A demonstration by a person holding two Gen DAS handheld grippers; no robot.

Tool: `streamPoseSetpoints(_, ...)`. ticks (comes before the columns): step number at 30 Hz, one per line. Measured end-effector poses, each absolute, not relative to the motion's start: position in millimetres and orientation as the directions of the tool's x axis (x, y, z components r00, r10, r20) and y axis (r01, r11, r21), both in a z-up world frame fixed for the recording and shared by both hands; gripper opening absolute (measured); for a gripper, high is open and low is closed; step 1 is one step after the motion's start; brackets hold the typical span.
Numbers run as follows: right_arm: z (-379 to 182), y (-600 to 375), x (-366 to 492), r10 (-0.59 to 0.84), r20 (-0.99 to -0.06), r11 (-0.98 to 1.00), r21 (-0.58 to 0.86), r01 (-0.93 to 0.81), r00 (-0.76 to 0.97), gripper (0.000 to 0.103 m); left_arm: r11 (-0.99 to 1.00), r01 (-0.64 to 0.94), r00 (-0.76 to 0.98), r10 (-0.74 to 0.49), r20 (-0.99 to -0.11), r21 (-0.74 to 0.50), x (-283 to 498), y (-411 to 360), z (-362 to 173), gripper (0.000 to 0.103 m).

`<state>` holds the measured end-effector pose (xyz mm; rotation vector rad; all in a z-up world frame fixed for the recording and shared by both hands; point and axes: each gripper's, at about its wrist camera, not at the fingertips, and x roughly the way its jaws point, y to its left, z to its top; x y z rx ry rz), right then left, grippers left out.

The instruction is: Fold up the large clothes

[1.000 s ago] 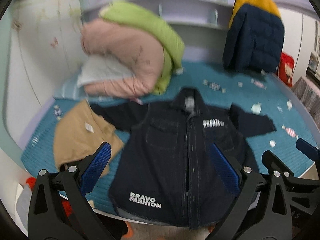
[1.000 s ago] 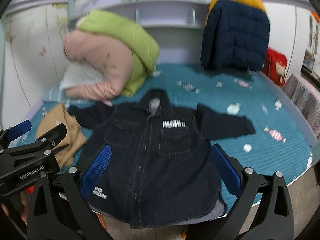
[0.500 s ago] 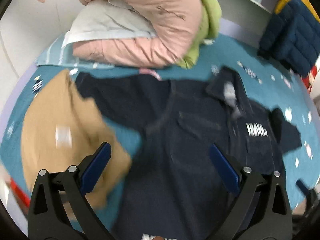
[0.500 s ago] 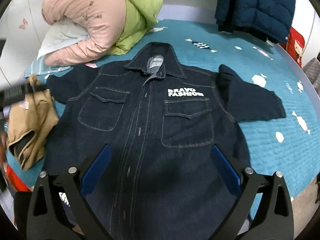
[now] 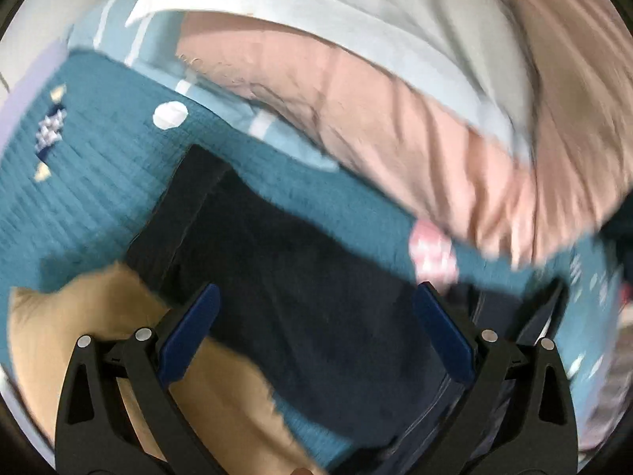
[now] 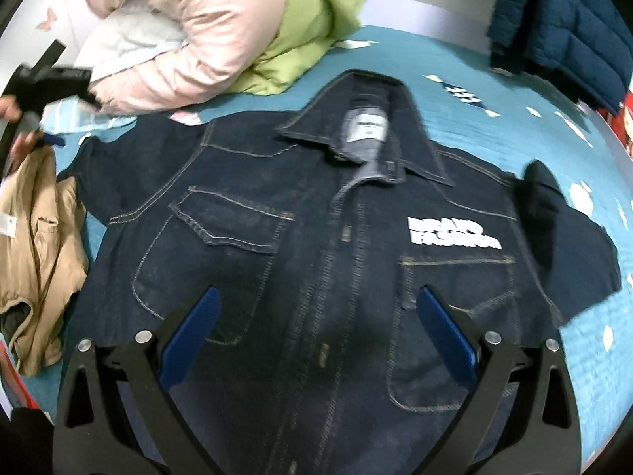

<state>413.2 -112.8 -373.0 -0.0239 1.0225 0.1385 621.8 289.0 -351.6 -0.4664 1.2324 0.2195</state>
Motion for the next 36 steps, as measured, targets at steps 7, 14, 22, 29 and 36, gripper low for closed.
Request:
streamPoseSetpoints(7,-396.8,-103.3,424.7,0.114,-0.864,0.99,0.059,-0.128,0.49,0.096,0.886,-0.458,0.205,0.027,-0.978,-0.071,657.4,319.7,-381.1,0.098)
streamPoseSetpoints(14,-397.0,-98.2,441.6,0.13,-0.846,0.99,0.083,-0.114,0.518,0.096,0.893,-0.442,0.087,0.141,-0.986,0.088,659.6,322.0,-430.5,0.098)
streamPoseSetpoints(22,-386.9,-62.9,462.8,0.184,-0.804,0.982,0.121,-0.148,0.565,0.096,0.918,-0.381,0.21,0.201,-0.957,0.109,648.5,296.3,-400.8,0.031)
streamPoseSetpoints(29,-404.7,-4.7,494.1,0.334,-0.805,0.938,0.235,-0.254,0.49,0.034,0.942,-0.333,0.402,0.112,-0.909,-0.032,617.9,269.3,-332.7,0.013)
streamPoseSetpoints(36,-446.8,18.3,514.6,0.481,-0.803,0.877,0.435,-0.204,0.352,0.012,0.959,-0.223,0.545,-0.027,-0.838,-0.175,571.8,245.0,-260.7,0.013)
